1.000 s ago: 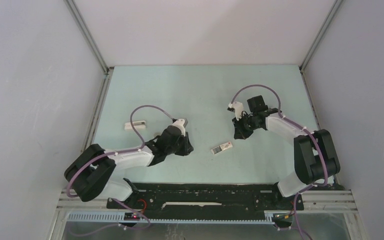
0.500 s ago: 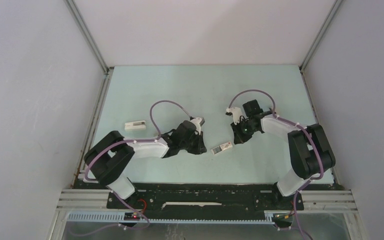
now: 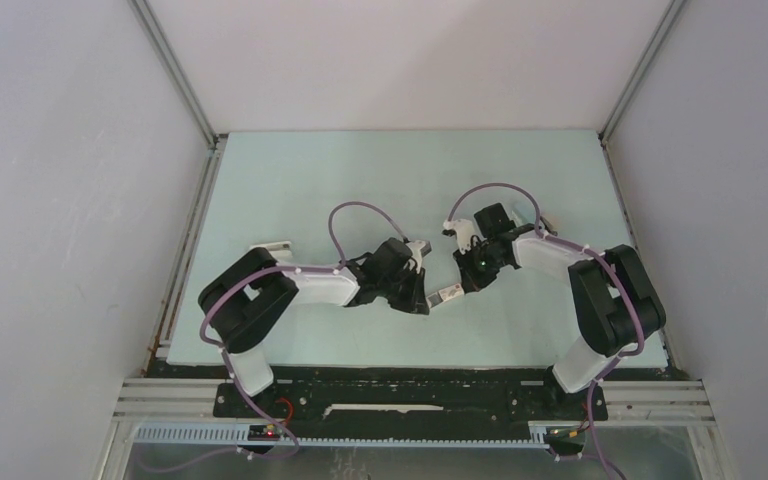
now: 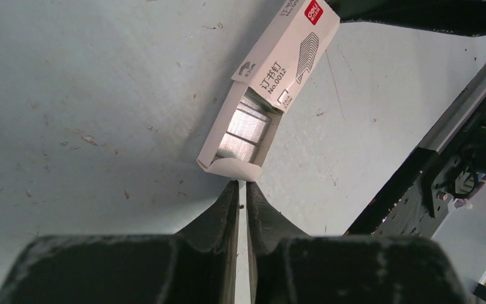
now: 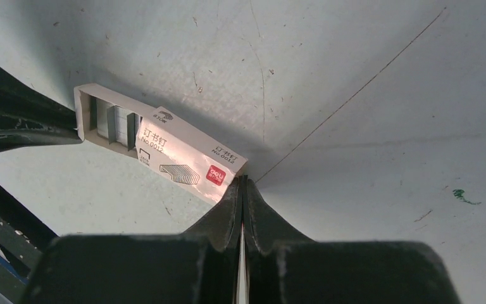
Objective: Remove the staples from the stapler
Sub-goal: Close the staple box at the center of the board.
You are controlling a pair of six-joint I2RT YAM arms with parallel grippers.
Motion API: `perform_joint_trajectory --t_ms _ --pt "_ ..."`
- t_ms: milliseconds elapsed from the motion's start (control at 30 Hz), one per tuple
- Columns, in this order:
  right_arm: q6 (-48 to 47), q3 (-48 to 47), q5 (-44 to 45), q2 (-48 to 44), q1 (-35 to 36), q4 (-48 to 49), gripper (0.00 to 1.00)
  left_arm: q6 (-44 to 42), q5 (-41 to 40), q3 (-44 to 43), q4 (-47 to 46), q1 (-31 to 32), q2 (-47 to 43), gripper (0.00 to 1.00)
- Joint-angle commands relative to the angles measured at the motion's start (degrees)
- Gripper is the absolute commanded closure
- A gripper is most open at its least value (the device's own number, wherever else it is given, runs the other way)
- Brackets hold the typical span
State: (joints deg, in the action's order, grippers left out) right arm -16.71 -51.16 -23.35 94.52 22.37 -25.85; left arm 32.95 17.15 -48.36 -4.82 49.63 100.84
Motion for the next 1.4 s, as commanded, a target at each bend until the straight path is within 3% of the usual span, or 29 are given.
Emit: perform_joint_trajectory --t_ms 0,400,800,1133,1367 --pt "2.3 -0.6 0.6 1.3 1.7 0.7 0.96 -1.1 0.5 -3.2 3.9 0.2 1.6 0.87" --pt "3.3 -1.6 1.0 2.6 3.0 0.4 0.96 -1.8 -1.3 -5.6 5.8 -1.0 2.8 0.87" --pt "2.8 -1.9 -0.4 2.7 3.9 -0.2 0.95 -1.4 -2.1 -2.3 1.9 -2.1 -0.4 0.85" --pt "2.7 -3.2 2.2 3.8 2.0 -1.1 0.95 -2.9 -0.6 2.0 0.9 -2.2 -6.8 0.71" --pt "2.1 -3.2 2.3 3.7 1.6 -1.2 0.95 -3.2 -4.7 6.6 0.9 -2.2 -14.3 0.64"
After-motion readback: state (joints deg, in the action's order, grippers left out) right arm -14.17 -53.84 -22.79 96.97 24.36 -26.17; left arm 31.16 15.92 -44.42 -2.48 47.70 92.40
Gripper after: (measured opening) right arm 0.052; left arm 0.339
